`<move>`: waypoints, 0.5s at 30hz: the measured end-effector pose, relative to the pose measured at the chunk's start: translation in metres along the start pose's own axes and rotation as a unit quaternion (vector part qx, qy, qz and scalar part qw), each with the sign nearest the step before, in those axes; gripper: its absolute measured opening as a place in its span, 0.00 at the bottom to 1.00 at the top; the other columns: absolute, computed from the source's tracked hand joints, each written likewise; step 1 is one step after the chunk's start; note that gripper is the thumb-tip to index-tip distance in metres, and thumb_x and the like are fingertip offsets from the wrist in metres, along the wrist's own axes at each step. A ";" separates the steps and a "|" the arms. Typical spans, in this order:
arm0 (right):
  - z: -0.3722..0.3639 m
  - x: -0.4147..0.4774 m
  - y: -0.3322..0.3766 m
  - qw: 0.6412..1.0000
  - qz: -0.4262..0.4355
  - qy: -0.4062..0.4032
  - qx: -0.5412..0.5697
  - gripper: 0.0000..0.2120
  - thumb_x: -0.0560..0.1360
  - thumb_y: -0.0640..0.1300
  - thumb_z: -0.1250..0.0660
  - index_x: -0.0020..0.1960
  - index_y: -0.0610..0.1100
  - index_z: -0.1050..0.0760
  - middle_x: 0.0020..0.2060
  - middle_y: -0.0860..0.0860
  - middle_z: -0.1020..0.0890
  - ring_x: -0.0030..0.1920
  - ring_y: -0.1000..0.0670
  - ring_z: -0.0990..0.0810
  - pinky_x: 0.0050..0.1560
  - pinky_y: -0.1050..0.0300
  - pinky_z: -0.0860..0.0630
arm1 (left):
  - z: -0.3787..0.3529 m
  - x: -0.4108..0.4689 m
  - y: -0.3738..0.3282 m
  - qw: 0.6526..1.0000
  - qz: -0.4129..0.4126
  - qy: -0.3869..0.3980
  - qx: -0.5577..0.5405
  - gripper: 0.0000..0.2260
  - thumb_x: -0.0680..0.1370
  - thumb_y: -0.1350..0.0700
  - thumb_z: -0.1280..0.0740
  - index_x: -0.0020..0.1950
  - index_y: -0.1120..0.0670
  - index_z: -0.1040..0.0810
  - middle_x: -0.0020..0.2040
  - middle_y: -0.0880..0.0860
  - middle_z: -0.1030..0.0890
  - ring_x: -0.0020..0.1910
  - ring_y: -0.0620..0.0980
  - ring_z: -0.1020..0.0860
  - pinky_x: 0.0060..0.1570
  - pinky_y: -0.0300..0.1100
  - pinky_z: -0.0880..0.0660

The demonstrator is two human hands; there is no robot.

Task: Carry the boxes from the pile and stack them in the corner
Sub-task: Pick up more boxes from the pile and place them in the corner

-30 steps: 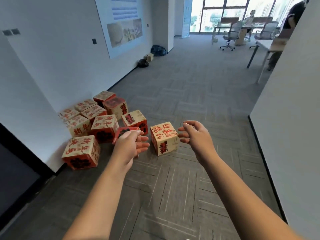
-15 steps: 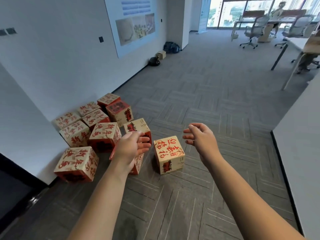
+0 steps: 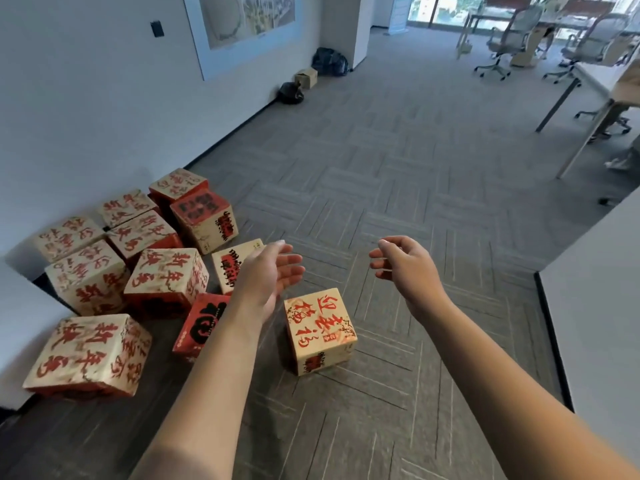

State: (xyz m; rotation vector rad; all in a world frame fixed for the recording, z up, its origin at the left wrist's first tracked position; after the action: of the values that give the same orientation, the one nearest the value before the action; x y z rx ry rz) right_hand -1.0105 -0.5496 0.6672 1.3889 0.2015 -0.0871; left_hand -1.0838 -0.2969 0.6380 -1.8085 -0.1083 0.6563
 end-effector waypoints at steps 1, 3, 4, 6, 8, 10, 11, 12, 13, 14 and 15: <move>0.001 0.017 -0.001 1.000 -0.001 -0.001 0.002 0.06 0.85 0.44 0.36 0.60 0.45 0.23 0.52 0.42 0.15 0.47 0.47 0.18 0.55 0.46 0.18 | -0.010 0.015 -0.004 1.000 -0.003 0.005 -0.001 0.14 0.84 0.52 0.39 0.60 0.61 0.22 0.53 0.62 0.16 0.48 0.57 0.16 0.53 0.52 0.19; 0.001 0.052 -0.007 1.000 -0.002 0.005 -0.003 0.05 0.85 0.45 0.36 0.58 0.46 0.23 0.51 0.43 0.15 0.46 0.48 0.18 0.52 0.47 0.18 | -0.025 0.044 -0.005 1.000 -0.004 0.007 0.005 0.14 0.84 0.52 0.39 0.60 0.61 0.22 0.52 0.61 0.16 0.49 0.57 0.16 0.52 0.51 0.18; 0.001 0.069 -0.011 1.000 -0.005 0.008 -0.006 0.04 0.84 0.45 0.36 0.57 0.47 0.23 0.51 0.43 0.15 0.45 0.48 0.17 0.51 0.48 0.19 | -0.032 0.058 -0.003 1.000 0.000 0.004 0.009 0.14 0.84 0.52 0.39 0.60 0.61 0.22 0.52 0.61 0.16 0.48 0.57 0.16 0.51 0.51 0.18; 0.000 0.103 -0.021 1.000 -0.011 0.017 -0.008 0.04 0.84 0.45 0.36 0.56 0.47 0.23 0.51 0.44 0.14 0.45 0.48 0.17 0.50 0.49 0.19 | -0.044 0.084 0.004 1.000 0.004 -0.004 0.018 0.14 0.84 0.52 0.39 0.59 0.61 0.21 0.53 0.62 0.16 0.47 0.56 0.16 0.51 0.51 0.19; -0.003 0.136 -0.035 0.999 -0.018 0.040 -0.016 0.05 0.85 0.45 0.36 0.56 0.46 0.23 0.51 0.44 0.15 0.46 0.47 0.17 0.51 0.48 0.18 | -0.051 0.107 0.014 0.999 0.008 -0.025 0.033 0.15 0.84 0.52 0.40 0.59 0.60 0.20 0.56 0.61 0.16 0.49 0.56 0.16 0.54 0.52 0.19; -0.007 0.168 -0.048 0.997 -0.026 0.068 -0.029 0.07 0.85 0.46 0.37 0.59 0.45 0.23 0.51 0.45 0.15 0.47 0.47 0.16 0.53 0.48 0.18 | -0.057 0.123 0.024 0.997 0.011 -0.051 0.058 0.15 0.85 0.51 0.42 0.59 0.56 0.18 0.56 0.57 0.15 0.54 0.56 0.16 0.59 0.53 0.20; -0.008 0.186 -0.056 0.996 -0.031 0.080 -0.032 0.08 0.85 0.46 0.37 0.60 0.45 0.23 0.51 0.45 0.15 0.48 0.47 0.16 0.53 0.48 0.18 | -0.062 0.131 0.028 0.996 0.012 -0.060 0.069 0.16 0.85 0.50 0.43 0.59 0.55 0.18 0.56 0.56 0.15 0.55 0.55 0.17 0.59 0.53 0.21; -0.008 0.203 -0.064 0.995 -0.037 0.090 -0.034 0.08 0.85 0.46 0.37 0.60 0.44 0.23 0.50 0.45 0.15 0.48 0.47 0.16 0.52 0.49 0.18 | -0.066 0.139 0.033 0.994 0.017 -0.071 0.077 0.16 0.85 0.50 0.43 0.59 0.54 0.18 0.56 0.55 0.15 0.56 0.55 0.17 0.58 0.52 0.21; -0.008 0.219 -0.074 0.994 -0.045 0.099 -0.033 0.08 0.85 0.45 0.37 0.60 0.44 0.23 0.50 0.45 0.15 0.47 0.47 0.16 0.51 0.50 0.18 | -0.070 0.147 0.038 0.993 0.023 -0.085 0.077 0.15 0.85 0.50 0.42 0.59 0.55 0.18 0.56 0.56 0.15 0.56 0.55 0.17 0.56 0.51 0.21; -0.008 0.233 -0.083 0.992 -0.054 0.107 -0.033 0.07 0.85 0.45 0.37 0.60 0.44 0.23 0.50 0.45 0.15 0.47 0.47 0.16 0.50 0.51 0.18 | -0.073 0.155 0.043 0.992 0.029 -0.100 0.068 0.14 0.85 0.50 0.41 0.58 0.56 0.18 0.55 0.57 0.15 0.55 0.55 0.17 0.55 0.50 0.21; -0.009 0.246 -0.093 0.991 -0.061 0.115 -0.036 0.07 0.85 0.45 0.37 0.59 0.44 0.23 0.50 0.45 0.15 0.46 0.48 0.16 0.49 0.51 0.18 | -0.076 0.161 0.047 0.991 0.033 -0.114 0.055 0.14 0.84 0.51 0.40 0.58 0.57 0.19 0.55 0.59 0.15 0.53 0.56 0.17 0.54 0.50 0.20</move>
State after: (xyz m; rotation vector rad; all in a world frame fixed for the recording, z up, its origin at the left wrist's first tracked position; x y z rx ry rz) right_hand -0.7869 -0.5436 0.5285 1.3119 0.4782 -0.0213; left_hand -0.9238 -0.3150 0.5488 -1.6315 -0.1633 0.8988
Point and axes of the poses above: each hand's wrist, its own x-axis towards the middle knuckle, its own z-axis out of the back of the hand, y = z × x, the point moved 10 cm from there along x, towards the middle knuckle
